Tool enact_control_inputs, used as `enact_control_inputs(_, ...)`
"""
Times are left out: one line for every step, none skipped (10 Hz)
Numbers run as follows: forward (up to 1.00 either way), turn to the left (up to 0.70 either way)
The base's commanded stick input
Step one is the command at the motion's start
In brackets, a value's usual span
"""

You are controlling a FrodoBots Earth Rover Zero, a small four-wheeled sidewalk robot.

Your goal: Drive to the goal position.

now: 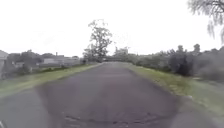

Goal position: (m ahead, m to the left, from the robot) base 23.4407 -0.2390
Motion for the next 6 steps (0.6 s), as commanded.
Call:
enact_control_inputs(0.70, 0.00)
enact_control_inputs(0.70, 0.00)
enact_control_inputs(0.70, 0.00)
enact_control_inputs(0.70, 0.00)
enact_control_inputs(0.70, 0.00)
enact_control_inputs(0.70, -0.01)
